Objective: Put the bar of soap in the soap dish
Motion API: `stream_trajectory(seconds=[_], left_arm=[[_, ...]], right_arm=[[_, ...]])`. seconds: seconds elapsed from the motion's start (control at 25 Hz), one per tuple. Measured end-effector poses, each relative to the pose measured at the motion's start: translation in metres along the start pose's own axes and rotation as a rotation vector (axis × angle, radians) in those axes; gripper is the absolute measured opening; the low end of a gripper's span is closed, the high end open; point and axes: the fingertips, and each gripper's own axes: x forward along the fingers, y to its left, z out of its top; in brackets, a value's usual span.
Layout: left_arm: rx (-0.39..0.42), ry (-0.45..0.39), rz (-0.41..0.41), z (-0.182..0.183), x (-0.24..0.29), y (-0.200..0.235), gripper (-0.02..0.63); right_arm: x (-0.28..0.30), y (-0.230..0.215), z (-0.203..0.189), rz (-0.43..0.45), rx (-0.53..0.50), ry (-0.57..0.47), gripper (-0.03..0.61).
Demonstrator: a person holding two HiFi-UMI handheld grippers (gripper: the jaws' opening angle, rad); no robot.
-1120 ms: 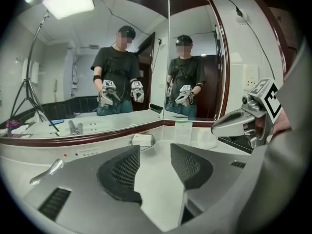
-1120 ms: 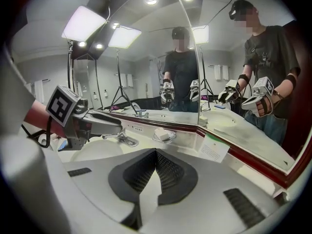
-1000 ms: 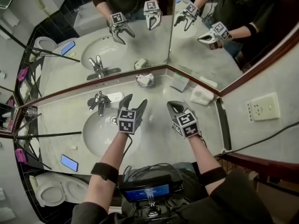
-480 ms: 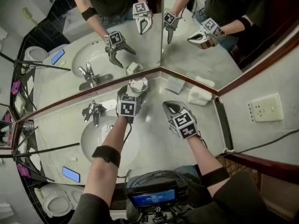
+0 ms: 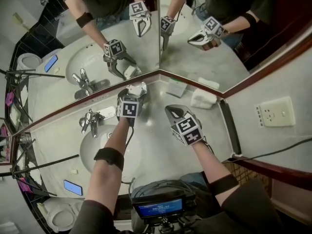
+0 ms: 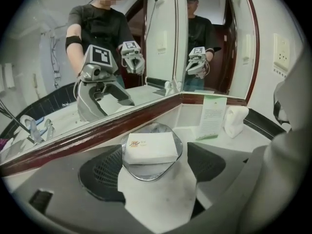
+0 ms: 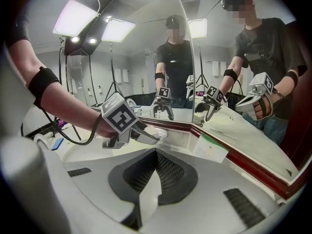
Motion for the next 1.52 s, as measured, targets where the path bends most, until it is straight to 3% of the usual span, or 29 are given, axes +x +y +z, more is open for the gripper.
stream_trajectory(seconds=[0.24, 0.48, 0.76, 1.2, 1.52], left_arm=[[0.003, 0.006, -0.010, -0.003, 0.000, -0.002, 0.322], [0.039, -0.046, 0.004, 0.005, -0.020, -0.003, 0.319], [0.072, -0.152, -0.048, 0.010, -0.082, -0.029, 0.319], [0.029, -0.239, 0.024, -0.046, -0.184, -0.060, 0.319], [-0.002, -0.237, 0.054, -0.071, -0.202, -0.071, 0.319]], right_arm=[[-0.003, -0.005, 0.000, -0.008, 0.003, 0.005, 0.020], [-0.003, 0.000, -0.004, 0.003, 0.007, 0.005, 0.020], [0.000, 0.018, 0.005, 0.041, 0.002, -0.019, 0.020], [-0.002, 0.072, 0.015, 0.219, -0.057, -0.002, 0.020], [-0.008, 0.090, 0.013, 0.249, -0.100, 0.012, 0.020]])
